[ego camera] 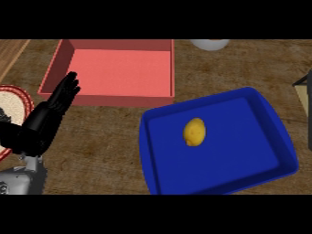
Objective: Pick the croissant from the tray and place it in the tiered shelf
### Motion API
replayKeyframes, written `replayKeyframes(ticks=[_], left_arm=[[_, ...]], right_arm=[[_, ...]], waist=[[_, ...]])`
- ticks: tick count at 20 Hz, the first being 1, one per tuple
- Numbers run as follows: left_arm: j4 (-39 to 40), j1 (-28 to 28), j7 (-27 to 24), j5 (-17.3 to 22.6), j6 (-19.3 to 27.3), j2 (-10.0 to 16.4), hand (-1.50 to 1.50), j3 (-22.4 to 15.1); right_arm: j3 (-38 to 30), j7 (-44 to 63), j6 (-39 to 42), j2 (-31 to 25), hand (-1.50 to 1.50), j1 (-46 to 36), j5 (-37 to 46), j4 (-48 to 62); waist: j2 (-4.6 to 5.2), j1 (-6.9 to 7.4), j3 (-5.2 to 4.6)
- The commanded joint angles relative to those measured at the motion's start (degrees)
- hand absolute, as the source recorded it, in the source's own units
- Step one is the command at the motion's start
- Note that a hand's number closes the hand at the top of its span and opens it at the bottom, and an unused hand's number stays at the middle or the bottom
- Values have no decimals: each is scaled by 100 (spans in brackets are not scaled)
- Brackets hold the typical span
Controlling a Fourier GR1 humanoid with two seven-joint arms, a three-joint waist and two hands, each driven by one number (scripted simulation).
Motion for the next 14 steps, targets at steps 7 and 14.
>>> replayKeyframes(ticks=[7,14], left_arm=[[46,-92,59,-27,18,26,0,29],[150,-173,-17,-25,55,-71,0,0]], right_arm=[[-819,1253,-533,-381,150,-1405,1189,1127],[-1195,305,-2552,-288,150,-1768,608,213]], waist=[[4,-46,36],[45,-92,74]])
